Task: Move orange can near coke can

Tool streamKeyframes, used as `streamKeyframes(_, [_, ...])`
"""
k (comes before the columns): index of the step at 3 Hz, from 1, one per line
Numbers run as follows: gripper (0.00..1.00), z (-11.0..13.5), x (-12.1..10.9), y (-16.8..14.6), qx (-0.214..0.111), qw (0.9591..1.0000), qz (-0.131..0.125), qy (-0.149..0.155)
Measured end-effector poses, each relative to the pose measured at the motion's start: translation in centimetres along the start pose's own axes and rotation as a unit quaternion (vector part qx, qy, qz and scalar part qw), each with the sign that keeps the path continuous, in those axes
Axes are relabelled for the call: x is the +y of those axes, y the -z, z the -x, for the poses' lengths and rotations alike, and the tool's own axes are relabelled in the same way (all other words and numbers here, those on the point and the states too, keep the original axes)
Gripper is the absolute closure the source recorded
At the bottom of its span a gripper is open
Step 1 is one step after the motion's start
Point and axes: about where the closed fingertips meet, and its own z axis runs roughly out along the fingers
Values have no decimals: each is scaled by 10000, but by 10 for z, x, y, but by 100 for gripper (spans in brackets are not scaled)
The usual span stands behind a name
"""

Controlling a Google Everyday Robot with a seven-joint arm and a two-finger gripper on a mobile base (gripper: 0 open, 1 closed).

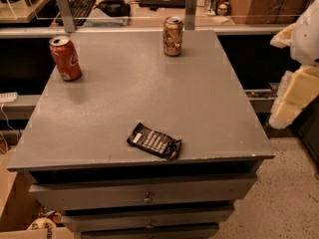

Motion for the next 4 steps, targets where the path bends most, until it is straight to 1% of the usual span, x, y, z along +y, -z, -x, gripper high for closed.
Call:
streamKeyframes(1, [0, 17, -74, -39, -458, 9982, -382, 85])
streamKeyframes(2, [0, 38, -128, -75, -775, 9956, -523, 88])
streamKeyframes(3, [0, 71, -196, -112, -1529, 9854, -726, -180])
streamKeyframes(4, [0, 71, -194, -112, -1513, 9858, -709, -171])
